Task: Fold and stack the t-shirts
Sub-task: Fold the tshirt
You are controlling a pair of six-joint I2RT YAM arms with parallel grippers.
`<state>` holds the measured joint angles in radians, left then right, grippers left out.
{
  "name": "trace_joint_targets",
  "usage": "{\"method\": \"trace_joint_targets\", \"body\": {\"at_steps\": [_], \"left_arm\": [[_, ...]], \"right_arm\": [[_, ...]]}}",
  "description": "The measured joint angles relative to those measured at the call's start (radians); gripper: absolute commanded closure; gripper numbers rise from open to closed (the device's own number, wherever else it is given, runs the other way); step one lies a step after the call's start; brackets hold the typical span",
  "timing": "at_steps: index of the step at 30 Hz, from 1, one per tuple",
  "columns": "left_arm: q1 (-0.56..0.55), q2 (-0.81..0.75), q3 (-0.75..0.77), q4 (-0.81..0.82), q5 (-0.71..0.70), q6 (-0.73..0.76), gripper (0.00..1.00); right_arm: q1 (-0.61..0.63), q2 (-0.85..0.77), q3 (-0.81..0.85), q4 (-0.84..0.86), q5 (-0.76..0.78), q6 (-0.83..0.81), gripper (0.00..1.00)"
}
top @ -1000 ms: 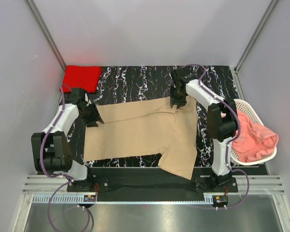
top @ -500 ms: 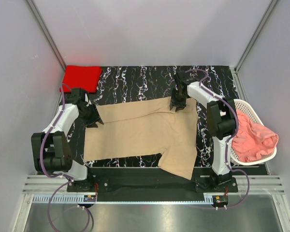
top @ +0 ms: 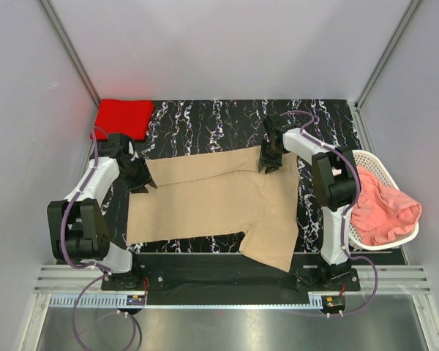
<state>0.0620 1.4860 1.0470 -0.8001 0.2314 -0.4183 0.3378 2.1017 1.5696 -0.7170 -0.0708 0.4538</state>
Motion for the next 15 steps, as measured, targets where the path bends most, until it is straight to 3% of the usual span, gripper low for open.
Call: {"method": "trace_joint_targets", "body": {"at_steps": [2,4,9,15], "left_arm": [[0.000,0.000,0.000,0.000,0.000,0.000,0.57],[0.000,0.000,0.000,0.000,0.000,0.000,0.57],[0.000,0.000,0.000,0.000,0.000,0.000,0.57],[0.000,0.000,0.000,0.000,0.000,0.000,0.57]], "right_arm": [[0.000,0.002,0.007,0.003,0.000,0.000,0.73],[0.000,0.005,0.014,0.008,0.000,0.002,0.75],[0.000,0.005,0.022,0.014,0.000,0.005,1.00],[0.000,0.001,0.023,-0.010,-0.034,0.033,1.00]]}}
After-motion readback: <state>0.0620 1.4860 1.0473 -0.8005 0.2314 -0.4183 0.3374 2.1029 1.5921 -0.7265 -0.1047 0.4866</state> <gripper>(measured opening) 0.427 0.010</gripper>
